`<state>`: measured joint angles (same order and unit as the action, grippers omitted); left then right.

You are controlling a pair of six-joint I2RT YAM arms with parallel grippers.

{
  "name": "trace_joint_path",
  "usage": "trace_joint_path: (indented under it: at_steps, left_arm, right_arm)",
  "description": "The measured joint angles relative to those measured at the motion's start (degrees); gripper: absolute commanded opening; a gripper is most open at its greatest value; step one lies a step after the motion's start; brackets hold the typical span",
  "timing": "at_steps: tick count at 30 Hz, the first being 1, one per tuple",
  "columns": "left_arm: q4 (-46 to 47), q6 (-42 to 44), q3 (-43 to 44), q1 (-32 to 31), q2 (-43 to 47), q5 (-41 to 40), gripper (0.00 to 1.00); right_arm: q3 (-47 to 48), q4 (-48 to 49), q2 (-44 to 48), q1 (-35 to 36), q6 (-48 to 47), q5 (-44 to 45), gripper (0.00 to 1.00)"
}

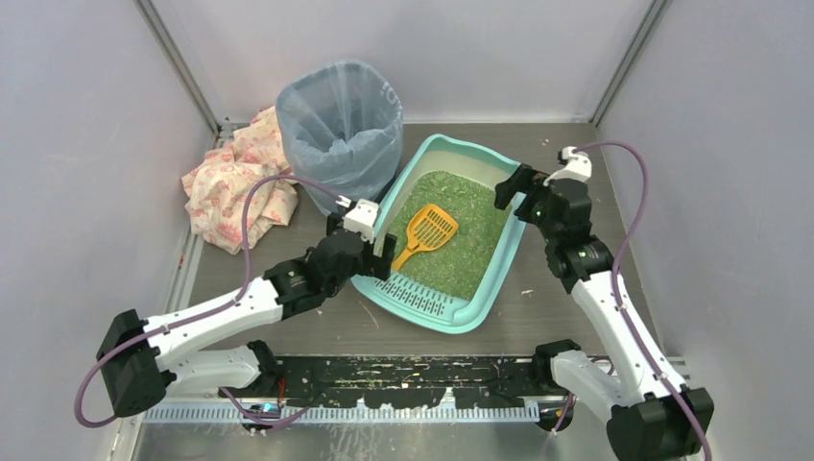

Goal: Clean the litter box

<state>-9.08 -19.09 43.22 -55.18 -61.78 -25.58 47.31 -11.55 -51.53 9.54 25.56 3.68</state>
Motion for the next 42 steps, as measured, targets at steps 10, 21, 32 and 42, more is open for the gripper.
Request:
trace_joint_path:
  at_steps: [10,21,32,42]
  left_arm:
    - [-0.2,2.1,3.1,0.0,-6.1,-3.5,0.99]
    - [-4.7,3.4,6.3,2.1,-6.2,-14.2,0.94]
    - [-7.4,-1.4,4.9,10.7,-6.1,-10.1,0.92]
    - [-9.9,-10.4,-1.7,24.8,-1.7,-1.5,0.83]
  right_arm:
    - [4.0,-4.8,-8.6,10.0,-6.0,21.6,0.93]
    - [11.6,-8.5,-21.3,16.7,-9.4,26.1,0.93]
    - [14.4,-9.6,-24.0,21.0,-11.1,24.2,0.83]
    - [17.9,-6.4,-31.1,26.1,-10.5,19.4,0.01]
